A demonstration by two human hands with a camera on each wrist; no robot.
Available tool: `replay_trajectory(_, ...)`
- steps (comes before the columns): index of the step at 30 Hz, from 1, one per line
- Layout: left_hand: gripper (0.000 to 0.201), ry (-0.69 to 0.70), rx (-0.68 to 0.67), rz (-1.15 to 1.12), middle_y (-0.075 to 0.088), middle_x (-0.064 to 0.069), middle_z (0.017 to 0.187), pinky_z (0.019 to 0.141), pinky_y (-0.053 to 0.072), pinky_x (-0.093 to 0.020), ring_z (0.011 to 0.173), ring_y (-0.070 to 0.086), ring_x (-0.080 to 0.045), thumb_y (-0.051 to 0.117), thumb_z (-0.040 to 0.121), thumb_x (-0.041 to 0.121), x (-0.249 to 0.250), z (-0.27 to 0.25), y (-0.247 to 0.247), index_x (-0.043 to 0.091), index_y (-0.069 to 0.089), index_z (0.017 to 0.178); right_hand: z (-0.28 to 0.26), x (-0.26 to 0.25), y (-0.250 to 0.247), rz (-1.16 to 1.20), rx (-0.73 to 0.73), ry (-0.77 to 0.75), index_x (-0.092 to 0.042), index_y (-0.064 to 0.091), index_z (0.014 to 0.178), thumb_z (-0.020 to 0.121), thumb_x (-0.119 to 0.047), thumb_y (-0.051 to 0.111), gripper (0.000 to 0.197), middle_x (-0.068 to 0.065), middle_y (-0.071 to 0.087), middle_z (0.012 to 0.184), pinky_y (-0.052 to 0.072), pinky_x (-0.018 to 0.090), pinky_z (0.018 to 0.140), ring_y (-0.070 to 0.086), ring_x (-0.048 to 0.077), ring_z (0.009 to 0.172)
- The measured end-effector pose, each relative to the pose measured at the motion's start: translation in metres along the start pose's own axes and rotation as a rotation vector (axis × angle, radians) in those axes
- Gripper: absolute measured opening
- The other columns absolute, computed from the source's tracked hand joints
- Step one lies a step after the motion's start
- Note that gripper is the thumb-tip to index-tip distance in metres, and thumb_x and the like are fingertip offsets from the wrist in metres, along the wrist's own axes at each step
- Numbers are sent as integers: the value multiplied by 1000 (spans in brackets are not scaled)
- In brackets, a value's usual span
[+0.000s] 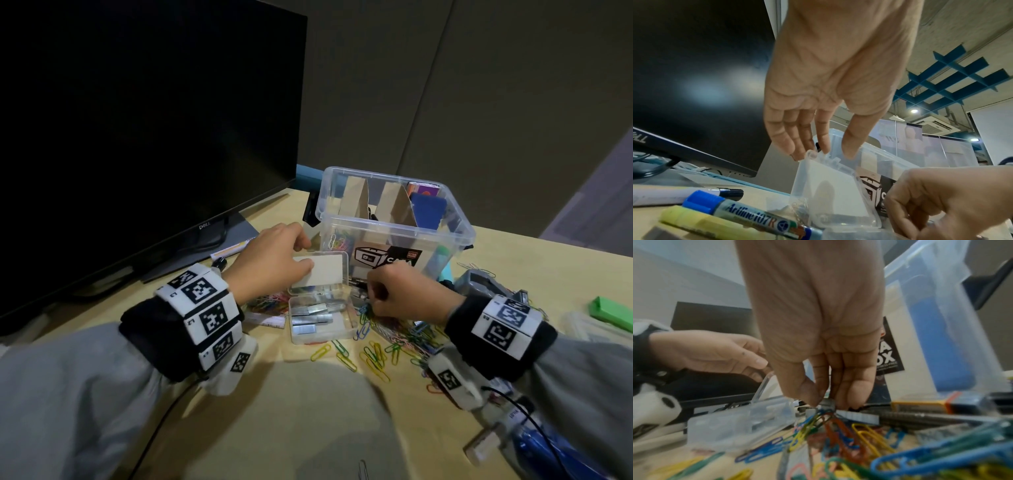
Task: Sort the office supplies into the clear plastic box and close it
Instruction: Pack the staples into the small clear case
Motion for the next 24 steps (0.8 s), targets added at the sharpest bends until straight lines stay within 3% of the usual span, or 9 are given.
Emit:
replay_trajectory(4, 14, 79, 106, -18, 58, 7, 105, 71, 35, -21, 87, 48, -6, 61, 90, 22, 14, -8, -9, 22, 61, 104, -9, 2, -11, 105, 59, -37, -16, 60, 73, 79, -8, 65, 11, -2, 63, 73, 51, 21, 65, 56, 10, 67)
replay_trajectory(7, 10, 199, 127, -63, 55, 9, 99, 65, 33, -13, 78, 47, -1, 62, 90, 17, 39, -14, -13, 23, 60, 97, -18, 1, -22, 196, 101, -79, -14, 60, 74, 78, -4, 66, 12, -3, 63, 76, 47, 14, 63, 56, 7, 68)
replay_trajectory(10, 14, 277, 1, -87, 55, 13, 97, 64, 36, -11, 74, 50, 3, 65, 89, 16, 61, -16, 0, 26, 61, 98, -25, 0, -31, 295, 116, -106, -13, 62, 77, 77, 0, 66, 13, -7, 64, 75, 48, 14, 63, 57, 3, 67)
replay_trajectory(12, 21, 296, -108, -105, 60, 13, 100, 65, 43, -11, 76, 58, -1, 68, 89, 17, 72, -17, 13, 24, 66, 109, -28, 2, -34, 419, 95, -99, -13, 64, 80, 78, 0, 66, 13, -9, 64, 72, 48, 15, 63, 56, 1, 63)
replay_trajectory(15, 36, 293, -227, -149, 66, 10, 104, 71, 50, -15, 79, 63, -3, 72, 86, 19, 80, -18, 30, 22, 64, 121, -34, -1, -36, 540, 67, -111, -12, 65, 81, 81, 0, 68, 12, -1, 63, 71, 49, 19, 62, 56, 6, 63)
replay_trajectory(19, 30, 244, -273, -251, 71, 4, 85, 62, 50, -12, 67, 63, -2, 77, 81, 10, 81, -17, 44, 13, 68, 109, -39, -1, -36, 563, 53, -121, -12, 65, 80, 82, 0, 69, 14, 10, 64, 75, 50, 24, 63, 55, 10, 64)
replay_trajectory(24, 23, 188, -305, -307, 74, -5, 80, 58, 48, -11, 65, 66, -6, 75, 83, 7, 78, -19, 53, 9, 65, 104, -43, 19, -35, 562, 65, -23, -10, 64, 80, 82, -2, 68, 9, 15, 64, 76, 49, 27, 63, 56, 13, 64)
Point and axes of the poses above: each hand's wrist, its own z-axis towards the middle knuckle, its own y-axis out of the palm, x = y × z, the point moved 9 cm from there along z, towards the middle knuckle
